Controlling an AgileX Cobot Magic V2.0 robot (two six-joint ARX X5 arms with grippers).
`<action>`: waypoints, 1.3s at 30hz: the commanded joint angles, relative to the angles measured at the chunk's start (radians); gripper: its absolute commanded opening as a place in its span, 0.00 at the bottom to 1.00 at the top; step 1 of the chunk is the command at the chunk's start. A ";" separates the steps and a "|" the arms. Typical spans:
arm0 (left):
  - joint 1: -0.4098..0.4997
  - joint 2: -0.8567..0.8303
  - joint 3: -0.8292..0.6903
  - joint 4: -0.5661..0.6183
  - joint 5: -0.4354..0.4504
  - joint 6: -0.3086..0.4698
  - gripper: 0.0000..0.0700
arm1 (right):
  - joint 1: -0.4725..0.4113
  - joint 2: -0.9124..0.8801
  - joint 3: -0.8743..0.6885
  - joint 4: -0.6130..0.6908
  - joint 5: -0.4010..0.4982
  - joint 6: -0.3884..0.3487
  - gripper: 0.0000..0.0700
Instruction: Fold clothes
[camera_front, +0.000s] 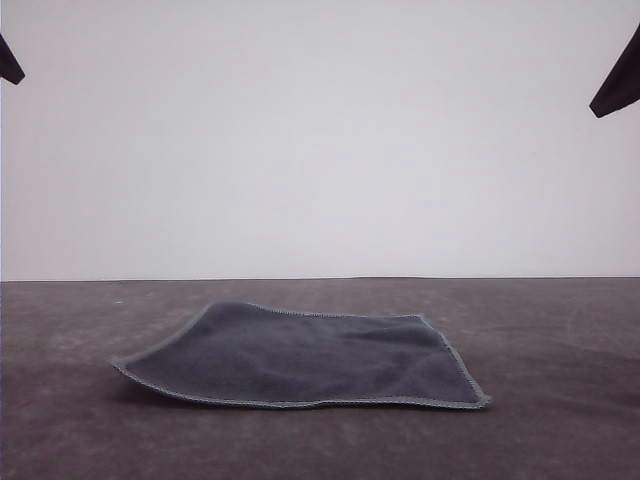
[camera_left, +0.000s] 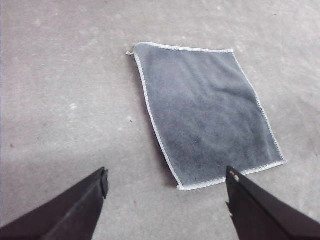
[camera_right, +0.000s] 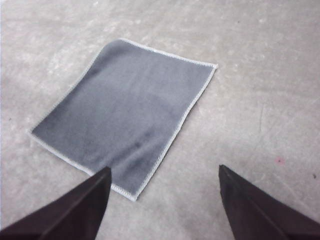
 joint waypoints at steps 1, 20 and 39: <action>-0.003 0.005 0.020 0.011 0.003 -0.006 0.67 | 0.004 0.003 0.014 0.018 0.000 0.030 0.63; -0.002 0.390 0.020 0.306 0.128 -0.073 0.67 | 0.003 0.419 0.014 0.327 -0.141 0.314 0.63; 0.007 0.963 0.168 0.576 0.248 -0.111 0.67 | -0.045 1.023 0.147 0.660 -0.300 0.439 0.63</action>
